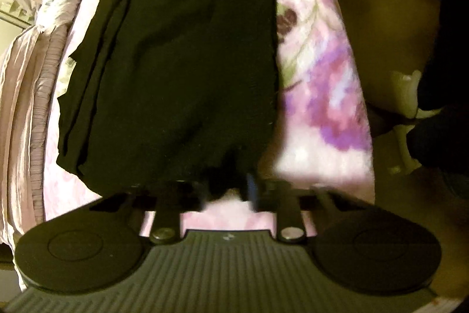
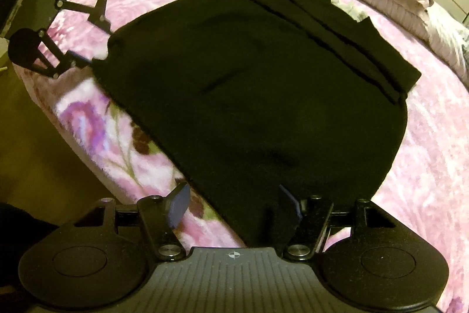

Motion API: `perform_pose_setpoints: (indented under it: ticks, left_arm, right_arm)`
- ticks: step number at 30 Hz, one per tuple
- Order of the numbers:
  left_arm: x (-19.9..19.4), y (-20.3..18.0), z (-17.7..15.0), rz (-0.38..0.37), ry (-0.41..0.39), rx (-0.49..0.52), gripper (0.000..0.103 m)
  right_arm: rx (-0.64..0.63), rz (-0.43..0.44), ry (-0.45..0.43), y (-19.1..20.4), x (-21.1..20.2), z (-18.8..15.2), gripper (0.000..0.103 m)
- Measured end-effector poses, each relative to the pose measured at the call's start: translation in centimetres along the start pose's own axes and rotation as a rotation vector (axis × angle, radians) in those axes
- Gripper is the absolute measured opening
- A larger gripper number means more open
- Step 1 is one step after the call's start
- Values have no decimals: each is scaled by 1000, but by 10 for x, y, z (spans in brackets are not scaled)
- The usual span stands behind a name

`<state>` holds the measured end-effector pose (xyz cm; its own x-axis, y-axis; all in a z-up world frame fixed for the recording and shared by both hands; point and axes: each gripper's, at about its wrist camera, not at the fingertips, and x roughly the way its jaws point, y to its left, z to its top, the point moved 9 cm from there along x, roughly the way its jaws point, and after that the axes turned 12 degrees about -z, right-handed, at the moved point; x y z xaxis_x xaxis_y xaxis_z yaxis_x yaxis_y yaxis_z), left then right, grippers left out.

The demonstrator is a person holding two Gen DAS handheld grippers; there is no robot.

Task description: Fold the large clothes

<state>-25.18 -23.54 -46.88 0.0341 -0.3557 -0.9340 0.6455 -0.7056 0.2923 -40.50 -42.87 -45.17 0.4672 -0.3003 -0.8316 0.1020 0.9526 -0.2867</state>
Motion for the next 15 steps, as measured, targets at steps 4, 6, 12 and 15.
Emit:
perform_pose_setpoints:
  ticks: [4, 6, 12, 15]
  left_arm:
    - [-26, 23, 10, -44, -61, -178, 4]
    - [-38, 41, 14, -74, -101, -307, 3]
    - [-59, 82, 13, -113, -181, -539, 3]
    - [-58, 85, 12, -128, -184, -565, 3]
  right_arm:
    - [-30, 17, -33, 13, -3, 5, 64]
    - [-77, 31, -63, 26, -6, 8, 64]
    - [-230, -19, -148, 59, 5, 15, 64]
    - [-276, -51, -152, 60, 19, 15, 64]
